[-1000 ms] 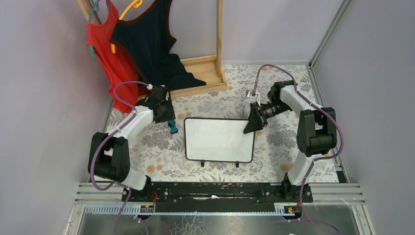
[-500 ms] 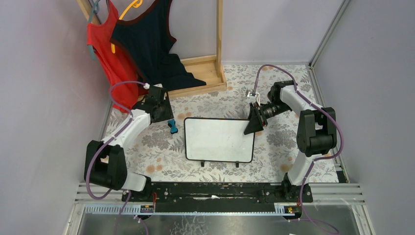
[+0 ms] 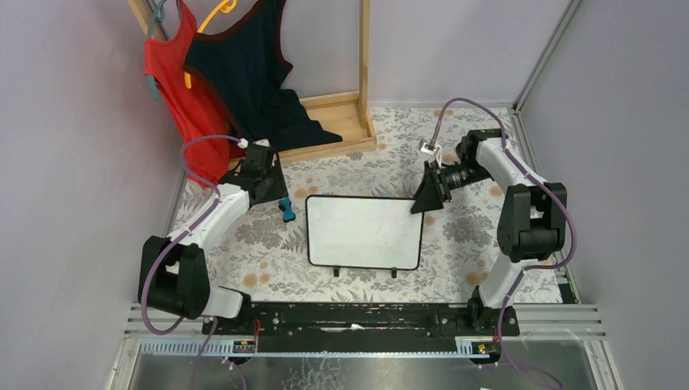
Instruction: Erase the whiteboard
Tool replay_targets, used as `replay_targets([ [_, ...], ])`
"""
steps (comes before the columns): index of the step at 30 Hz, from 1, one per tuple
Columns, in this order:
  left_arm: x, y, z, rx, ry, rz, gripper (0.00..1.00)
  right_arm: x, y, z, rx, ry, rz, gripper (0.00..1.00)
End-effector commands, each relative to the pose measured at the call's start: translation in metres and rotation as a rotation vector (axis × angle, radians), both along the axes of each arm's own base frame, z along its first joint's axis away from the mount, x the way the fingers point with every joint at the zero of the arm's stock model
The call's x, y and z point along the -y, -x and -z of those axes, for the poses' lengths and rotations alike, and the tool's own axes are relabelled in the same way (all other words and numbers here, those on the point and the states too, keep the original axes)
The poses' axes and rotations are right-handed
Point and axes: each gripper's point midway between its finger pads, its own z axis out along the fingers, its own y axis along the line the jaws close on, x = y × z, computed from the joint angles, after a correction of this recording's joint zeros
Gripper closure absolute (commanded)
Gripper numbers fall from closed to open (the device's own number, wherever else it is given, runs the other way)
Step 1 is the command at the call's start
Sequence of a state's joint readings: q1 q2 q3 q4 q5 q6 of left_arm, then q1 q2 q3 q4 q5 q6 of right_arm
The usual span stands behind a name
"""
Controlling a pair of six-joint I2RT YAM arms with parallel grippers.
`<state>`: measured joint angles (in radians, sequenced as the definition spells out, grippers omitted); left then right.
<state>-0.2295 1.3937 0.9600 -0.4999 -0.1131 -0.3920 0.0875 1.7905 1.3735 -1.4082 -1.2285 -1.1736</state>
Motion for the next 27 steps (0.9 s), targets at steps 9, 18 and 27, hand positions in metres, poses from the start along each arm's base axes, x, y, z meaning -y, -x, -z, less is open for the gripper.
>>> replay_targets([
  [9, 0.000, -0.009, -0.011, 0.074, -0.003, -0.013, 0.54, 0.033, -0.023, -0.031, 0.091, -0.037, 0.142, 0.48],
  [18, -0.001, -0.009, -0.010, 0.071, -0.006, -0.018, 0.54, 0.066, -0.040, -0.041, 0.123, -0.046, 0.275, 0.50],
  [27, -0.007, -0.011, -0.013, 0.094, -0.023, -0.049, 0.54, 0.115, -0.085, -0.040, 0.068, -0.094, 0.473, 0.53],
])
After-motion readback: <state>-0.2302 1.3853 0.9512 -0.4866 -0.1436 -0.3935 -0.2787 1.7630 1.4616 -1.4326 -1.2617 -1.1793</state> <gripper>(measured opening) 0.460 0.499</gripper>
